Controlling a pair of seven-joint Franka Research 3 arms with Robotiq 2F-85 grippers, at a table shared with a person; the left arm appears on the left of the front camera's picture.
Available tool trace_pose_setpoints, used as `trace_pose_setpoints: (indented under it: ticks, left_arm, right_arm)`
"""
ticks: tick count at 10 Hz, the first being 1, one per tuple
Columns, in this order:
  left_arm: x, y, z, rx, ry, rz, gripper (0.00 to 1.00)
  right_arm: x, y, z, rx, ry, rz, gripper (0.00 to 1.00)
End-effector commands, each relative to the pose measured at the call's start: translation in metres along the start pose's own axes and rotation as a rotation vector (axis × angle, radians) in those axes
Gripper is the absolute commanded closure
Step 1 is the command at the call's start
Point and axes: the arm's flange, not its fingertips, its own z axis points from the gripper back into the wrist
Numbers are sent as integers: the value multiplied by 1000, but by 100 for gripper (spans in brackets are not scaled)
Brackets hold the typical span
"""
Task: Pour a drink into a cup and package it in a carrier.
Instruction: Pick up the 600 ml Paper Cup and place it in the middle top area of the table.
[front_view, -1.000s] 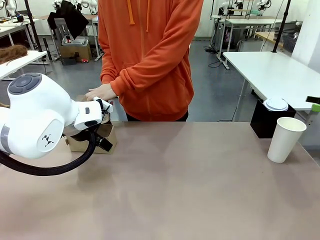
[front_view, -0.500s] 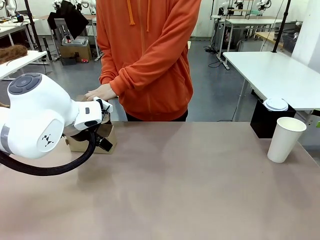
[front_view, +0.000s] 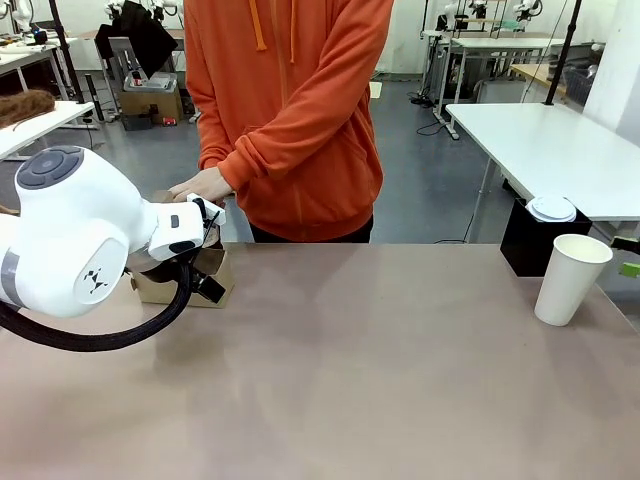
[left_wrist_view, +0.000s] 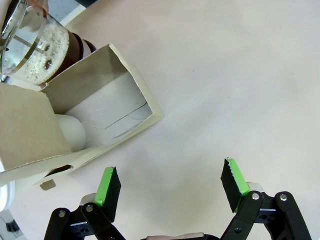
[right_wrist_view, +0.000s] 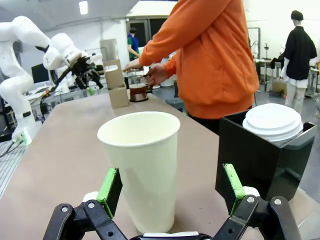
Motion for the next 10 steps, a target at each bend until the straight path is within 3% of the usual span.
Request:
trace_pose_setpoints:
  ticks: [1,4,10]
  left_arm:
    - [0,0,0,-1,-1,0,0]
    - [0,0,0,-1,-1,0,0]
    - [0,0,0,-1,-1,0,0]
  right_arm:
    - [-7,8,-7,30,38,29,0]
    - [-17,16,-21,62,48,17,0]
    - [-23,25,-49,-10,11,-23,0]
